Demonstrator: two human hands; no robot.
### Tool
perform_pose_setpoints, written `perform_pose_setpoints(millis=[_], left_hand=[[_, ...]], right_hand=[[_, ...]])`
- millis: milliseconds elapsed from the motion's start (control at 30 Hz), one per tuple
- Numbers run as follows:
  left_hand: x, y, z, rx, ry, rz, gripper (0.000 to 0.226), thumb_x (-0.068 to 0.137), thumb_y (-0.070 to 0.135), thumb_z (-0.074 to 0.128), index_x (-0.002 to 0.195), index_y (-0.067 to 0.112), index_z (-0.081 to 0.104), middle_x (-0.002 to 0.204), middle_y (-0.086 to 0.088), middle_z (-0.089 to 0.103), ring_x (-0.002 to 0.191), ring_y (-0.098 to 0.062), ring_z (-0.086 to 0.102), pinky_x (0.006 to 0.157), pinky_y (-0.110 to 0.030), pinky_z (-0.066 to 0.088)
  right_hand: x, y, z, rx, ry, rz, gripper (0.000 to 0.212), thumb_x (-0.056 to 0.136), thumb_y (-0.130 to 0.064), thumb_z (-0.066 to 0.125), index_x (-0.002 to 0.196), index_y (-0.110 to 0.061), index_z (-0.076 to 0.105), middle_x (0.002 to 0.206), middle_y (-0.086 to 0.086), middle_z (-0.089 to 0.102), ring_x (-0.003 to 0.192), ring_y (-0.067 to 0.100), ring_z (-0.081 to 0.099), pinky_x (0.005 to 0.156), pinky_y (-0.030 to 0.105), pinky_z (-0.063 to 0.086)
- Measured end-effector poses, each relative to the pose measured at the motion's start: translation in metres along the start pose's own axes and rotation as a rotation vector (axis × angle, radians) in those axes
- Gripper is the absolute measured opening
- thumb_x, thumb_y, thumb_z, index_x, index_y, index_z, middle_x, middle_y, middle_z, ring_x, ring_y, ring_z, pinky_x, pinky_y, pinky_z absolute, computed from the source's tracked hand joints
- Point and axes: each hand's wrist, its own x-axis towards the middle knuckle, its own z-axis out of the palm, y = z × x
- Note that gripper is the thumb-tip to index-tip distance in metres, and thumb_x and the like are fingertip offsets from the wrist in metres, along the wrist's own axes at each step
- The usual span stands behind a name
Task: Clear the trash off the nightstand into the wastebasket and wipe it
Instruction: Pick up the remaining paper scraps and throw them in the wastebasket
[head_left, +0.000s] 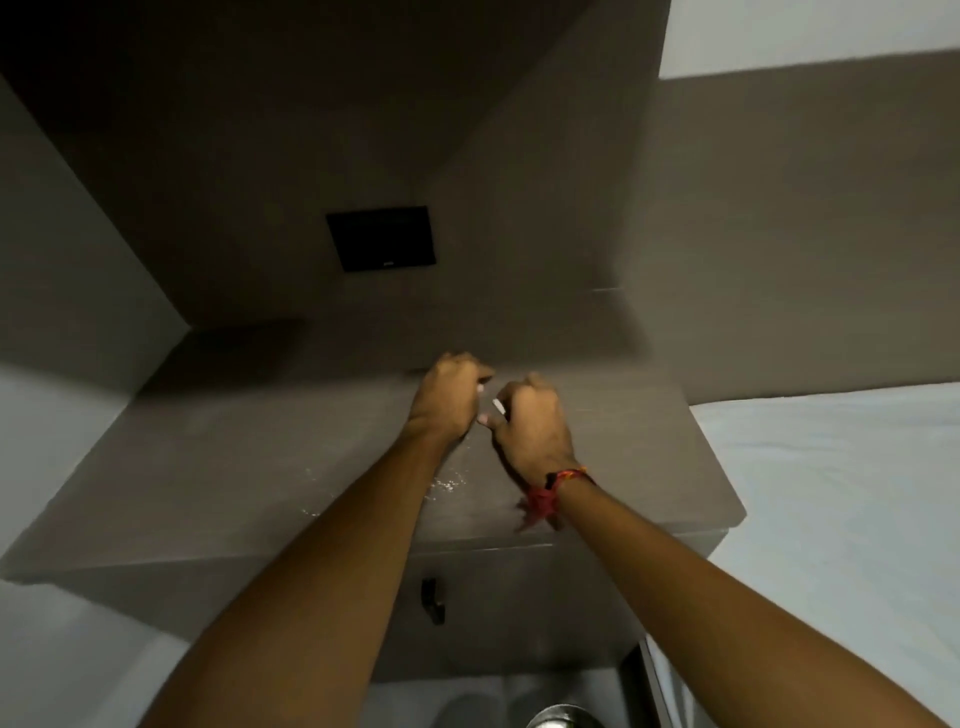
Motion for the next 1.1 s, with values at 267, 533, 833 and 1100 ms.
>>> perform_pose_setpoints(millis=[267, 533, 833, 1100], left_hand=[[-0.015, 0.004, 0.010, -0.049, 0.180, -0.226, 0.026, 0.089, -0.009, 0.060, 0.098, 0.010, 0.075, 0.105, -0.010, 0.068, 0.099, -0.025, 0.065, 0.085, -0.040, 0.059], [-0.120, 0.060, -0.018, -1.798, 0.236, -0.632, 0.022, 0.093, -0.003, 0.059, 0.101, 0.008, 0.076, 0.086, -0.003, 0.073, 0.072, -0.009, 0.066, 0.067, -0.021, 0.057], [-0.307, 0.076, 0.090, -1.838, -0.078, -0.771, 0.017, 0.080, 0.005, 0.070, 0.094, 0.010, 0.078, 0.082, -0.004, 0.076, 0.074, -0.010, 0.069, 0.070, -0.022, 0.060], [-0.382, 0.051, 0.312, -1.121, -0.288, -1.032, 0.017, 0.085, -0.013, 0.063, 0.100, -0.014, 0.071, 0.078, -0.021, 0.068, 0.056, -0.018, 0.063, 0.056, -0.024, 0.060]], right_hand=[[-0.002, 0.006, 0.006, 0.121, 0.068, 0.067, 0.011, 0.092, -0.020, 0.070, 0.088, -0.009, 0.073, 0.103, 0.009, 0.065, 0.091, 0.029, 0.066, 0.078, 0.039, 0.058], [-0.084, 0.002, -0.034, 1.210, -0.023, 0.442, 0.012, 0.097, -0.004, 0.064, 0.099, 0.006, 0.071, 0.064, 0.004, 0.063, 0.048, 0.010, 0.049, 0.042, 0.023, 0.044], [-0.287, 0.086, 0.025, 1.313, -0.174, 0.709, 0.019, 0.085, -0.016, 0.073, 0.099, -0.003, 0.075, 0.074, 0.010, 0.061, 0.061, 0.016, 0.055, 0.058, 0.029, 0.050], [-0.371, 0.203, 0.190, 0.516, -0.174, 0.913, 0.014, 0.087, 0.005, 0.065, 0.085, 0.000, 0.077, 0.080, 0.013, 0.075, 0.078, 0.026, 0.070, 0.071, 0.025, 0.051]])
